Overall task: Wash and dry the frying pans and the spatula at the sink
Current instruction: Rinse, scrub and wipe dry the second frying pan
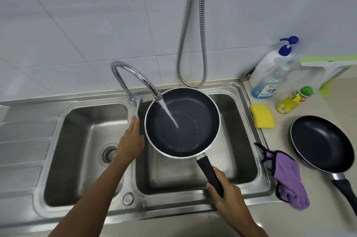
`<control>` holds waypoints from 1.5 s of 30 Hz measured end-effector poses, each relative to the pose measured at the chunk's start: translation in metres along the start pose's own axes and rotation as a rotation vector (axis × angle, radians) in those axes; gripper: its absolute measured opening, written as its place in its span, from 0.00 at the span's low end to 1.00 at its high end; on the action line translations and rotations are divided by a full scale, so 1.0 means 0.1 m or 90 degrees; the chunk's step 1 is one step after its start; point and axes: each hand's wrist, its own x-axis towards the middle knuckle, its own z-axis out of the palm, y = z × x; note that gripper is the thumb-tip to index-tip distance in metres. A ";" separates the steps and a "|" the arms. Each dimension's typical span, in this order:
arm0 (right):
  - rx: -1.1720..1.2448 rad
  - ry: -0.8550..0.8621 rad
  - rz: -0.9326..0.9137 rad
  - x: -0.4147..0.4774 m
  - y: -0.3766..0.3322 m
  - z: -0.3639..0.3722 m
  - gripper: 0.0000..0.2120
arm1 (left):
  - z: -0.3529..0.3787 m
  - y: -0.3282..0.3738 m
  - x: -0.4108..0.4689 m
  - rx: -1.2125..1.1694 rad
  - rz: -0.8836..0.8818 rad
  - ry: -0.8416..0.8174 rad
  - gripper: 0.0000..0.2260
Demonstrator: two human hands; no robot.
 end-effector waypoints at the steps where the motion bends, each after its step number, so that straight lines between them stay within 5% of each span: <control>1: 0.002 -0.001 -0.003 0.01 -0.01 0.00 0.25 | -0.03 0.01 -0.02 -0.030 -0.013 0.012 0.28; 5: 0.016 -0.003 -0.013 0.07 -0.06 0.03 0.25 | 0.03 0.04 -0.43 -0.142 -0.217 0.036 0.06; 10: 0.033 -0.010 -0.040 0.04 -0.11 0.11 0.25 | 0.44 0.85 -1.29 -0.564 -0.216 -0.385 0.07; 14: 0.003 -0.011 -0.032 -0.10 -0.03 -0.06 0.27 | 0.69 1.40 -1.25 -0.824 -0.246 -0.445 0.11; 38: 0.045 -0.014 -0.107 0.05 -0.21 -0.04 0.27 | 0.67 1.42 -1.09 -0.766 -0.277 -0.301 0.12; 45: 0.029 -0.009 -0.082 -0.08 0.05 -0.22 0.26 | 0.61 1.37 -1.32 -0.697 -0.182 -0.428 0.10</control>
